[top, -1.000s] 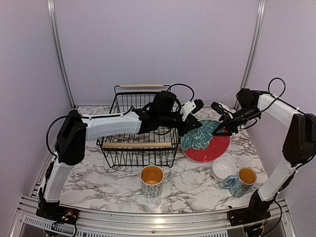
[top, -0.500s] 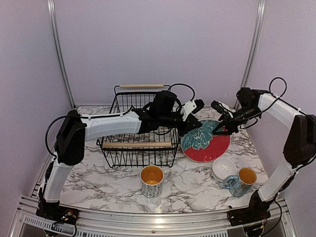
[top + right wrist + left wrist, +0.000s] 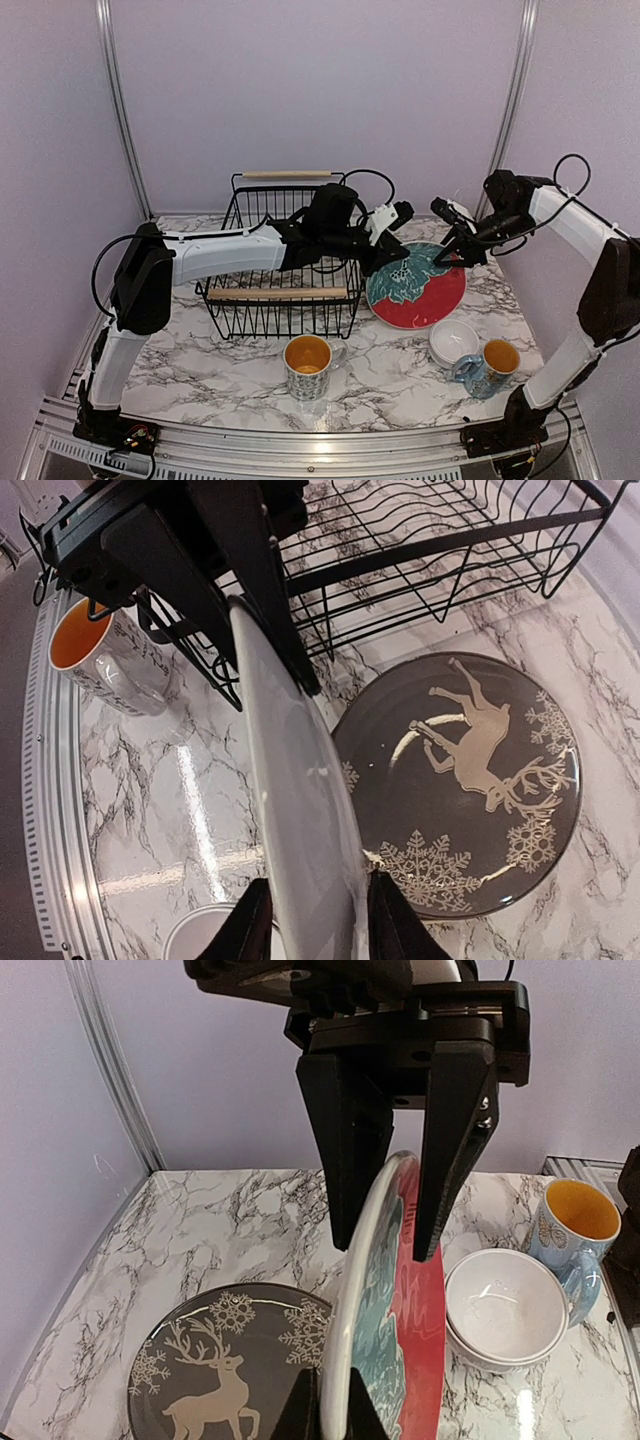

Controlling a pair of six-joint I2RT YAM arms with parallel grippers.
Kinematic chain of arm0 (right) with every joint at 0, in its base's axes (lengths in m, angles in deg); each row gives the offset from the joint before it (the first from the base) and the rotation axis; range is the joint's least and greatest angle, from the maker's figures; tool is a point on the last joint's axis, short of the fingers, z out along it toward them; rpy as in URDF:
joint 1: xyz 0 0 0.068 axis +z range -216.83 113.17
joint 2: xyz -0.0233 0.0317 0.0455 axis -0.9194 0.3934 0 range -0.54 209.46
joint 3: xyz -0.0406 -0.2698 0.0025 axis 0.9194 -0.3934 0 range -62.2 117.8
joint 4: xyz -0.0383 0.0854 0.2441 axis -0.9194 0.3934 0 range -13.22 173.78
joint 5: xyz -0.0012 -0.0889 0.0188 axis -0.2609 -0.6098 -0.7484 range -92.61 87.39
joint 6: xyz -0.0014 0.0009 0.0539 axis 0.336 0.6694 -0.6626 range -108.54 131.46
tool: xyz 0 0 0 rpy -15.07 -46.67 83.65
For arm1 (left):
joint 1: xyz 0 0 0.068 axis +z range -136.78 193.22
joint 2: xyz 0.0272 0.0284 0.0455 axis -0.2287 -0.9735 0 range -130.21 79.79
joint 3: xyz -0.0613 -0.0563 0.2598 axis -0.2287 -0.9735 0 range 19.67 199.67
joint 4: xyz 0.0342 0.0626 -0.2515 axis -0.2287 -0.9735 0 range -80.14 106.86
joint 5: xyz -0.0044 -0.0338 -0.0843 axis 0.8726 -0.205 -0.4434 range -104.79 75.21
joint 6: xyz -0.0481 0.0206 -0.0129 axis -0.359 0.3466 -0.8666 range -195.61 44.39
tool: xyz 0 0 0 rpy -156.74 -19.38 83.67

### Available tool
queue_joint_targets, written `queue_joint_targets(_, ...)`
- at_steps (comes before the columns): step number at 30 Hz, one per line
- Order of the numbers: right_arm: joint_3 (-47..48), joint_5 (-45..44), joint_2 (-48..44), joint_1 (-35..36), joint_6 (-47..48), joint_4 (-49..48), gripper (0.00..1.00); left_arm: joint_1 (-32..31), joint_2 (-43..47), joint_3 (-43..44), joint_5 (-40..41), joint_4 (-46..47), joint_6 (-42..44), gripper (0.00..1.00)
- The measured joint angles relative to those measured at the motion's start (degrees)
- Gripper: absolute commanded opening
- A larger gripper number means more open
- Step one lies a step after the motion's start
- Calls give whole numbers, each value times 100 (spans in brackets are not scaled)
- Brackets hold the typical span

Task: Load the mixed dishes into the dish rack
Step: Pass from the left arm to the right

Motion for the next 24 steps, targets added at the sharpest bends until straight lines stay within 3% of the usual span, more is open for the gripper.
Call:
queue_joint_targets(5,0,2,39,11,15,0,28,0,0,0,0,2,2,0)
queue_joint_targets(9,-11,2,111,15,20,-33,20,0,0,0,0,-7,2,0)
queue_joint_targets(15,-17,-109,166,50,306,-251,0,24,0,0,107,-94,-177,0)
queue_joint_targets(17,-17,-179,179,87,376,-348,0,55,0,0,98,-125,-363,0)
queue_joint_targets(20,-7,-160,199,90,426,-348,0,46,0,-2,96,-120,-365,42)
queue_joint_targets(22,33,-136,212,74,343,-315,0,26,22,-2,153,63,-282,55)
queue_joint_targets(24,83,-173,227,52,210,-284,0,2,146,-15,286,245,-236,60)
